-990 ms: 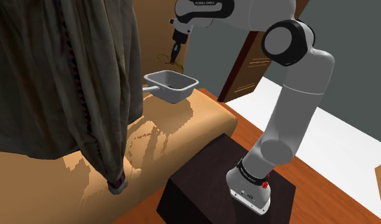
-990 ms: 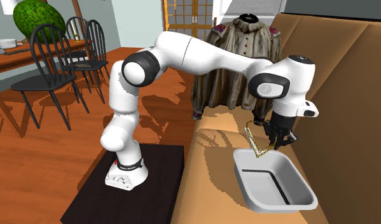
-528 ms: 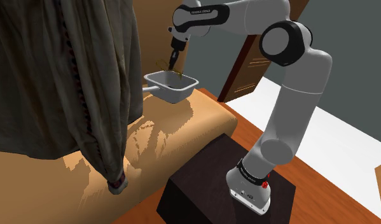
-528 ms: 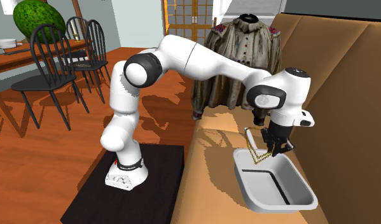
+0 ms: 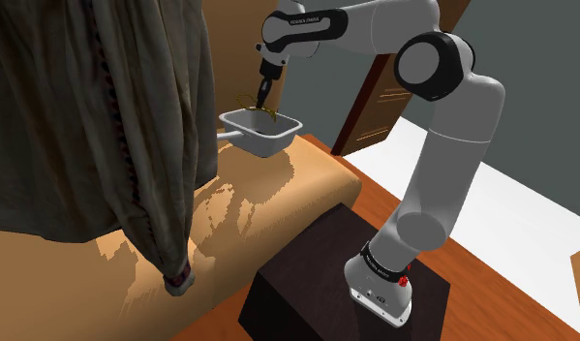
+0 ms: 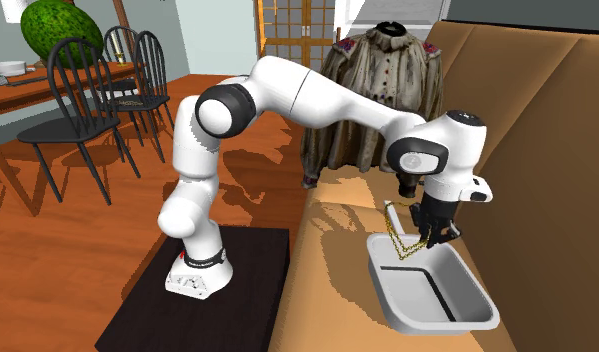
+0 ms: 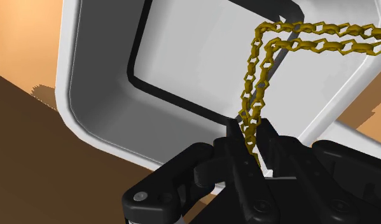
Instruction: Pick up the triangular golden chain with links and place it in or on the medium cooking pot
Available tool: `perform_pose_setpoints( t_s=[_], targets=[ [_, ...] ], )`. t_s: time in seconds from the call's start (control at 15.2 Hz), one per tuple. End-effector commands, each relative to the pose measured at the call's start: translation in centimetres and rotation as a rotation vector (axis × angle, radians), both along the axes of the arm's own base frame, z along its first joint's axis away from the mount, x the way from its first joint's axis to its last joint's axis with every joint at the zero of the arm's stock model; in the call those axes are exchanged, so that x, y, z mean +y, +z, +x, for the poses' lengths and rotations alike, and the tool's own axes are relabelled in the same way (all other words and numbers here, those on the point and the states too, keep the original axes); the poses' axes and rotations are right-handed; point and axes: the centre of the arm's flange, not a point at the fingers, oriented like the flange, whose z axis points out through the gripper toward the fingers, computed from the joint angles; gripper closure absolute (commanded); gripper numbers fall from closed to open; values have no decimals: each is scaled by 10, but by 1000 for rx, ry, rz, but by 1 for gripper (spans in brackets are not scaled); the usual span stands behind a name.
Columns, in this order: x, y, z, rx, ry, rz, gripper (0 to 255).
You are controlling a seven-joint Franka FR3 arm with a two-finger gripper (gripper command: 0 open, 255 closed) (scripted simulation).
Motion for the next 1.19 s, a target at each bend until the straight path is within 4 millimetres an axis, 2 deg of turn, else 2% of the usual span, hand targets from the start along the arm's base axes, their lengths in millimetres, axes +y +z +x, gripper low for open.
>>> perform_pose_setpoints(
  t_s=[0.0, 0.33, 0.59, 1.12],
  targets=[
    [0, 0, 0, 0, 0, 0, 0],
    [0, 0, 0, 0, 0, 0, 0],
    [-2, 50, -3, 0, 0, 0, 0],
    [-2, 50, -3, 0, 0, 0, 0]
  ],
)
